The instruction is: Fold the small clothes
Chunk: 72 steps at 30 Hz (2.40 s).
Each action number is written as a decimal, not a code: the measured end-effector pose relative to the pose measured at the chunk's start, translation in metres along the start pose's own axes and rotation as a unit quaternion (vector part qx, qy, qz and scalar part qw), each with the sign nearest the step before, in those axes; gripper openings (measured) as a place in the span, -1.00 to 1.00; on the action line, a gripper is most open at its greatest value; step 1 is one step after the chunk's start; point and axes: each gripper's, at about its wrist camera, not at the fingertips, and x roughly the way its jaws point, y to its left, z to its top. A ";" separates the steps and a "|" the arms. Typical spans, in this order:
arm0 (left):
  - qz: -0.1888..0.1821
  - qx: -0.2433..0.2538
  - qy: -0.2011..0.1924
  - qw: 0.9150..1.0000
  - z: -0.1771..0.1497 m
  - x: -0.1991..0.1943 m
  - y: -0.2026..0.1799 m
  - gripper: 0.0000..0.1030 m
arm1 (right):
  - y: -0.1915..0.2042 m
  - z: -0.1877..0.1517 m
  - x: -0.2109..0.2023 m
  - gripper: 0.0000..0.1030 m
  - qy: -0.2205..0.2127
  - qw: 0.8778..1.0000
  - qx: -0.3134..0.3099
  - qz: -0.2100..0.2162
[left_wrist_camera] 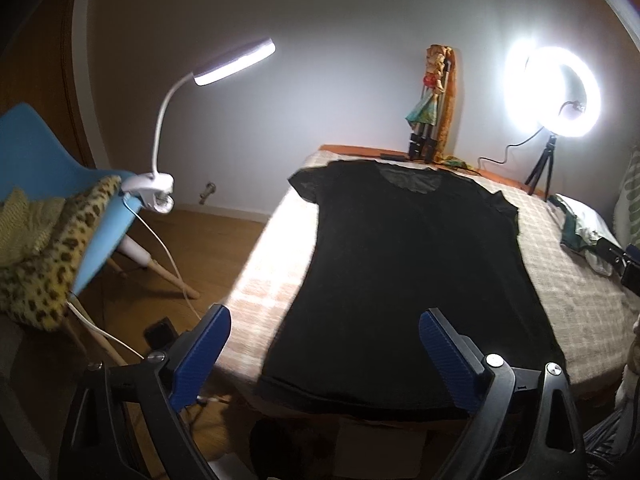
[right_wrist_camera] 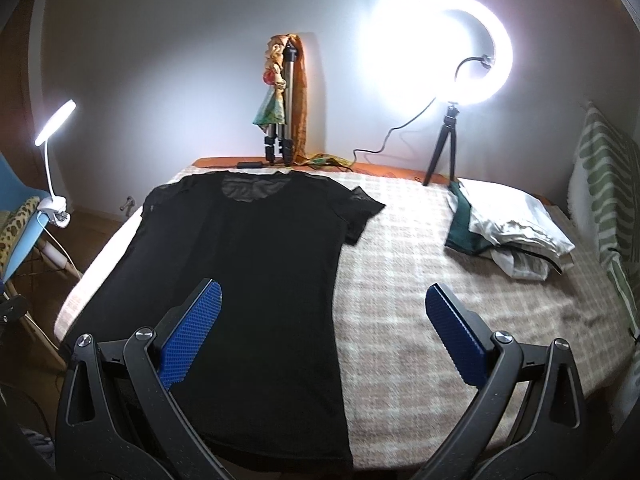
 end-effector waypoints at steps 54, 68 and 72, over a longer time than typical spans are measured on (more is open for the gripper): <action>-0.144 -0.032 0.074 0.986 -0.086 0.125 0.078 -0.12 | 0.313 0.116 0.352 0.79 0.221 0.932 -0.102 0.269; -0.183 -0.038 0.084 0.979 -0.081 0.136 0.086 -0.95 | 0.362 0.107 0.405 0.60 0.238 0.934 -0.173 0.203; -0.169 -0.033 0.081 0.982 -0.083 0.133 0.086 -1.00 | 0.356 0.106 0.412 0.47 0.245 0.934 -0.169 0.198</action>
